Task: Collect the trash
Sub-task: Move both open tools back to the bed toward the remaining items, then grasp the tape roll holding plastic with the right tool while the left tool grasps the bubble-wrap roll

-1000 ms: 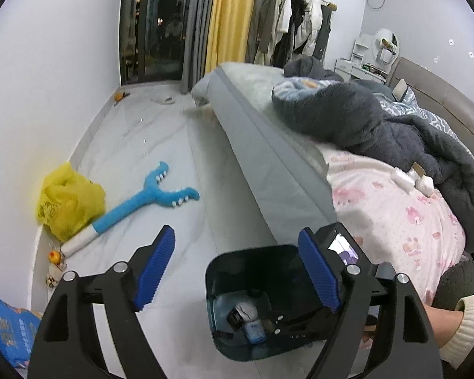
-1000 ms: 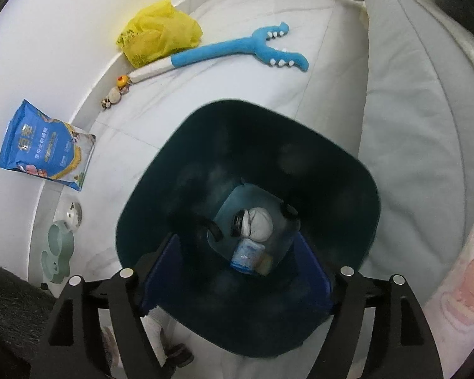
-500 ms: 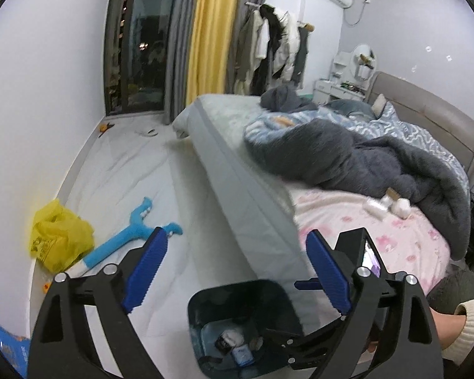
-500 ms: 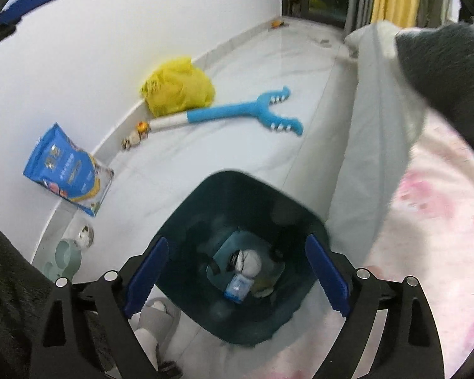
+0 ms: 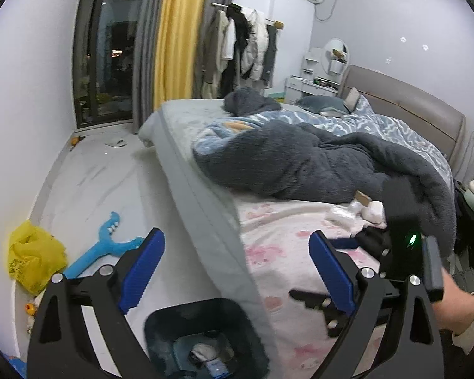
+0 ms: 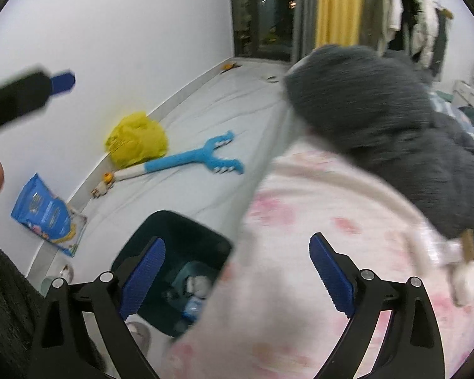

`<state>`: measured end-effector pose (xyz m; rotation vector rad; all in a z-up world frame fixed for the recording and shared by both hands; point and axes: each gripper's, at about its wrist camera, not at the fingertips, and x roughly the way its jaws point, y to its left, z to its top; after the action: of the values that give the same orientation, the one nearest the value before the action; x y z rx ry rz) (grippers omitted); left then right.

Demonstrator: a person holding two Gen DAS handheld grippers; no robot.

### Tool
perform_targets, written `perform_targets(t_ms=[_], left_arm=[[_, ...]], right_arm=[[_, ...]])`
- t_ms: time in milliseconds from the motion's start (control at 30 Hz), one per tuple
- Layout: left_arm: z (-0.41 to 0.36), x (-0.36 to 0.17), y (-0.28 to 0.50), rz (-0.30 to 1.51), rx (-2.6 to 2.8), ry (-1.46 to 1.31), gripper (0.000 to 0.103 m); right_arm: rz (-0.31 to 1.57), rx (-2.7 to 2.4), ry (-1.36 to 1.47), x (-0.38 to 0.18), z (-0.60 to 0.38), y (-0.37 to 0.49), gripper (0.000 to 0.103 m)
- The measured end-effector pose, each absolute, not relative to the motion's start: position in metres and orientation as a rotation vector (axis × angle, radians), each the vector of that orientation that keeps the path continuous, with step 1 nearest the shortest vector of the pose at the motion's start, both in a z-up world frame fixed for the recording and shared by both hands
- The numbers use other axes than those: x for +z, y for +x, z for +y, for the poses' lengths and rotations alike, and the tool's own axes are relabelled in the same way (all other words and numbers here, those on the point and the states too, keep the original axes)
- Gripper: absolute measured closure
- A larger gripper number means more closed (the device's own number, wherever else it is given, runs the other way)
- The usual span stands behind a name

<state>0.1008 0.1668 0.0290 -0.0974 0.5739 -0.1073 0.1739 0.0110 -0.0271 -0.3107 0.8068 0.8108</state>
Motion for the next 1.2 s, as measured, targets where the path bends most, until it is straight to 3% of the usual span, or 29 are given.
perform_targets(t_ms=[567, 1200], left_arm=[[0.074, 0.016, 0.142, 0.591, -0.278, -0.023, 0.008], [0.017, -0.025, 0.200, 0.667, -0.364, -0.015, 0.008]], right_arm=[[0.738, 0.621, -0.188, 0.008, -0.122, 0.228, 0.007], [0.812, 0.526, 0.060, -0.019, -0.221, 0.296, 0.007]])
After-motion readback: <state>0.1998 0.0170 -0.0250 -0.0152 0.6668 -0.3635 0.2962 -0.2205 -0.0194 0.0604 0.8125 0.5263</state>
